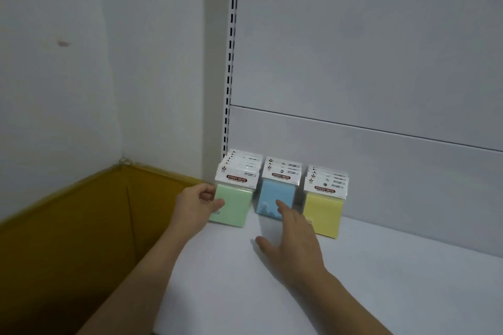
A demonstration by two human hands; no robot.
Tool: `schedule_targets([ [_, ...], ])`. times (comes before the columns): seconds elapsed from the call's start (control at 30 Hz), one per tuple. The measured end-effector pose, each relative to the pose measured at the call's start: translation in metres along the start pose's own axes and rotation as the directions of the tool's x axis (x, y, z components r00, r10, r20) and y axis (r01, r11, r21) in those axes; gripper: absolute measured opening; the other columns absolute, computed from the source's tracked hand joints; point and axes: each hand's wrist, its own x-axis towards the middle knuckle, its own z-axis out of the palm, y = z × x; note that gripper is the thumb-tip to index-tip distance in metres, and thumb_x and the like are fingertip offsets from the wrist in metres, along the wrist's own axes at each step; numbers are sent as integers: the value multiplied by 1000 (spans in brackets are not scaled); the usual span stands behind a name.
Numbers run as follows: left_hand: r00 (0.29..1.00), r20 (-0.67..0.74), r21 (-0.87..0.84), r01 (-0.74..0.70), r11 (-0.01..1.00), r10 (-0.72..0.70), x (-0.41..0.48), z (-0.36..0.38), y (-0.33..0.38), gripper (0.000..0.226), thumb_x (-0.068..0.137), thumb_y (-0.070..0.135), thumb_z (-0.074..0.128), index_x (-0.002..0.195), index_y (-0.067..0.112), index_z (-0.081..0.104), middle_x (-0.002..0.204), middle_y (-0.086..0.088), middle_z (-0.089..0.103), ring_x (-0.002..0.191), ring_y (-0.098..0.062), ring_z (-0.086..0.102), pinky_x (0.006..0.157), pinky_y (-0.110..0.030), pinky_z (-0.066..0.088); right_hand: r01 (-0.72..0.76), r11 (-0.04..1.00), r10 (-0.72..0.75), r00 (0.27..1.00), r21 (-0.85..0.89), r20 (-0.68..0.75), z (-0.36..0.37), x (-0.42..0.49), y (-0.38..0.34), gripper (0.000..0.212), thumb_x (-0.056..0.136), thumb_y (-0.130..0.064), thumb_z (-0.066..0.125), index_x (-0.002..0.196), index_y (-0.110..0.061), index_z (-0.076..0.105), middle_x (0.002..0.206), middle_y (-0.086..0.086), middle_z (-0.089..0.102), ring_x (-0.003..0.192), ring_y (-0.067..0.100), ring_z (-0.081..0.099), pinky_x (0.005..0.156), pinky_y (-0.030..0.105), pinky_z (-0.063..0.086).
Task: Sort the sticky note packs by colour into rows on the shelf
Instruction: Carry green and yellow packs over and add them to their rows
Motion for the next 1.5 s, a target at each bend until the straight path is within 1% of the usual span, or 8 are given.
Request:
schedule_targets([
  [0.13,984,-138,98,-96,991,109,-3,7,-7,26,76,9,77,101,9,69,91,0,62,74,-4,58,70,-17,46,110,982,-97,991,-153,89,3,-5,3,73,84,-61,49,146,-27,29,148,-8,34,137,14,29,112,30,23],
  [0.23,973,-167,143,-134,981,158,-2,9,-8,27,76,9,77,102,8,69,96,-1,59,79,-11,58,76,-23,43,158,958,-107,971,-238,212,8,-6,7,65,89,-65,37,141,-27,37,147,-6,37,138,19,29,112,35,22],
  [0.4,984,-155,79,-72,994,84,0,8,-11,20,78,8,75,96,13,67,82,6,64,74,-3,60,67,-14,47,177,937,-63,934,-300,353,10,-12,8,74,93,-65,22,153,-23,12,161,1,8,148,17,3,120,38,0],
  [0.73,987,-143,79,-65,995,76,-1,7,-10,27,81,12,74,107,9,68,85,3,64,75,-6,59,78,-26,53,174,936,-50,927,-307,373,13,-15,8,73,94,-63,19,153,-22,8,162,1,2,148,16,-3,120,39,-4],
  [0.9,989,-124,84,-67,994,77,-4,5,-11,33,83,18,71,115,13,65,101,0,69,90,-8,61,84,-26,52,170,937,-34,914,-306,404,14,-15,9,75,93,-64,16,154,-21,2,162,0,-4,148,14,-9,120,39,-6],
  [1.07,982,-130,190,-109,976,135,-12,-3,-6,49,85,30,68,130,17,55,123,5,60,112,-10,53,93,-27,44,169,938,-27,907,-304,419,14,-14,7,75,93,-64,15,154,-22,1,162,0,-5,148,15,-10,120,40,-6],
  [1.27,945,11,472,-292,832,326,-25,-9,14,56,87,44,61,136,21,47,137,2,51,127,-17,40,102,-34,37,160,962,-56,908,-221,415,0,-11,5,76,92,-63,33,152,-20,15,161,-1,11,148,15,5,121,38,7],
  [1.5,831,194,647,-508,569,522,-29,2,49,73,83,67,34,138,20,44,140,1,50,129,-19,42,108,-36,31,140,956,-97,980,-257,172,-66,5,13,77,89,-62,46,152,-26,20,159,-5,19,146,13,17,117,32,18],
])
